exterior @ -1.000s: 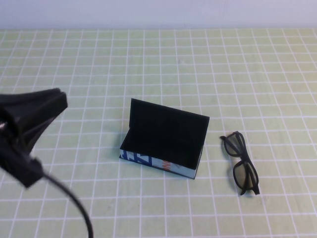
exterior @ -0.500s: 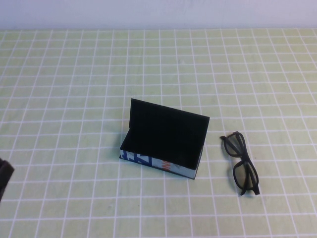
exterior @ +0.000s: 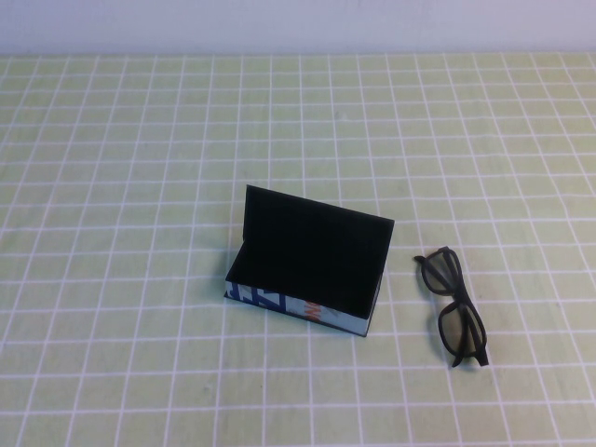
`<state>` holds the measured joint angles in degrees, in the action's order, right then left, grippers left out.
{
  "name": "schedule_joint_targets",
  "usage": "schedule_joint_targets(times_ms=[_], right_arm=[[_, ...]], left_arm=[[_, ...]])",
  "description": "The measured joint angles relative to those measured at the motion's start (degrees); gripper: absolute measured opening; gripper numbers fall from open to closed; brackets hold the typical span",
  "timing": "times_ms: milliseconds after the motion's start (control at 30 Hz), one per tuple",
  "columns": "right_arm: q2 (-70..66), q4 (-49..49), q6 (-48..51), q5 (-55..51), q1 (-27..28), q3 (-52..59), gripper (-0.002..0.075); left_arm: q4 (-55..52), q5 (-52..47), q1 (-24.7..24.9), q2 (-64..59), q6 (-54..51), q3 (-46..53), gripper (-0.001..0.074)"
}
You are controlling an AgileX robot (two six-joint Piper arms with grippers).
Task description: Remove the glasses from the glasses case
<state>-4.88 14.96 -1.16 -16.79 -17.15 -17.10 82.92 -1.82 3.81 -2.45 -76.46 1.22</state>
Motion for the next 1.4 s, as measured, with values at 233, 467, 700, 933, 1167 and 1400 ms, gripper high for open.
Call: schedule_joint_targets(times_ms=[233, 467, 700, 933, 1167, 1400], right_arm=[[0.0, 0.17, 0.0, 5.22, 0.0, 5.92, -0.0016], [0.0, 0.3, 0.0, 5.35, 0.0, 6.13, -0.0016], [0.0, 0.3, 0.0, 5.35, 0.0, 6.13, -0.0016], [0.0, -3.93, 0.0, 5.11, 0.13, 6.13, -0.0017], [0.0, -8.14, 0.0, 0.52, 7.78, 6.13, -0.0017], [2.03, -8.86, 0.66, 3.7, 11.61, 9.71, -0.0018]], left_arm=[[0.26, 0.69, 0.0, 0.0, 0.0, 0.2, -0.0004], [0.26, 0.57, 0.0, 0.0, 0.0, 0.2, -0.0004], [0.26, 0.57, 0.0, 0.0, 0.0, 0.2, -0.0004], [0.35, 0.57, 0.0, 0.0, 0.0, 0.2, -0.0004], [0.35, 0.57, 0.0, 0.0, 0.0, 0.2, -0.0004], [0.39, 0.57, 0.0, 0.0, 0.0, 0.2, -0.0004]])
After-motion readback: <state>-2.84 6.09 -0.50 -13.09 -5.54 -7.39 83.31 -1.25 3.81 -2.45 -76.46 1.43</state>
